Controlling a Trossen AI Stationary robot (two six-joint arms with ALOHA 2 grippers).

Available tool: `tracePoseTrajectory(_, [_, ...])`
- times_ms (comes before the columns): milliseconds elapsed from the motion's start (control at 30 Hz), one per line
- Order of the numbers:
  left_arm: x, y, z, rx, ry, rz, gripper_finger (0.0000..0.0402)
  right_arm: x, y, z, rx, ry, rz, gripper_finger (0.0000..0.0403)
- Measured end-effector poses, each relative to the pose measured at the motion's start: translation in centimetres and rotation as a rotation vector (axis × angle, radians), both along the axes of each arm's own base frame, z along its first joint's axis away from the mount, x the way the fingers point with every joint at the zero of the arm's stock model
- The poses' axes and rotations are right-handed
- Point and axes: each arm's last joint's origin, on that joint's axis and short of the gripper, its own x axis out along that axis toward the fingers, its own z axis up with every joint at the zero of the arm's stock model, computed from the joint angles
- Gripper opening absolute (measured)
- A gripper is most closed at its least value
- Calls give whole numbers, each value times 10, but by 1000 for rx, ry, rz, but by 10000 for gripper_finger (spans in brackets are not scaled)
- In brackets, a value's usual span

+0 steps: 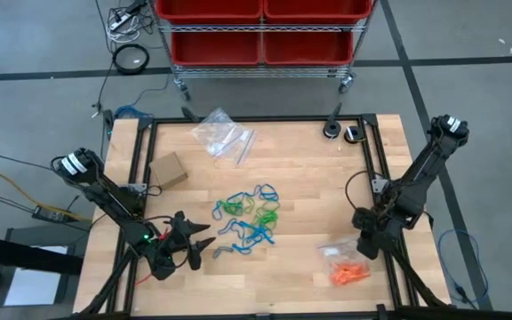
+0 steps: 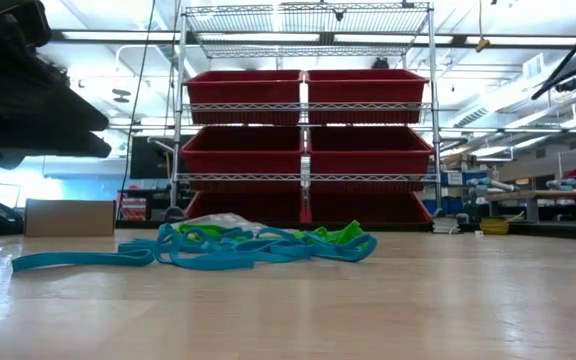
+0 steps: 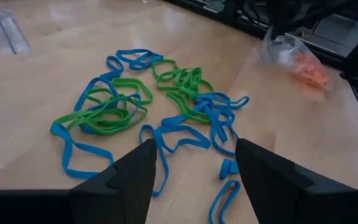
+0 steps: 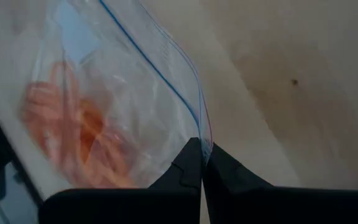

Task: Sort rubber bands
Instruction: Close the transparent zip bag, then open the right transparent zip bag

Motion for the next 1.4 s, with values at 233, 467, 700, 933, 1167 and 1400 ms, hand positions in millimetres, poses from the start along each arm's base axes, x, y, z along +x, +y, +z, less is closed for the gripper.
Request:
tracePoseTrajectory(233, [0, 0, 0, 16, 5, -8, 229, 1, -2, 25, -37, -110, -23, 0])
tracePoseTrajectory(467, [0, -1, 1, 7, -2, -8, 229, -5, -11, 53, -47, -164, -32, 20])
tracePoseTrajectory(700, [1, -1, 1, 2, 1, -15, 229, -7, -10, 53, -10, -127, -50, 56])
tracePoseTrajectory(933, [1, -2, 0, -8, 14, -33, 229, -8, -14, 52, -63, -137, -53, 100])
tracePoseTrajectory(1167, [1, -2, 0, -18, 25, -47, 229, -10, -24, 48, -157, -84, -97, 114])
tracePoseTrajectory(1400, [1, -2, 0, -18, 25, -47, 229, 7, -17, 58, -187, -403, -173, 108])
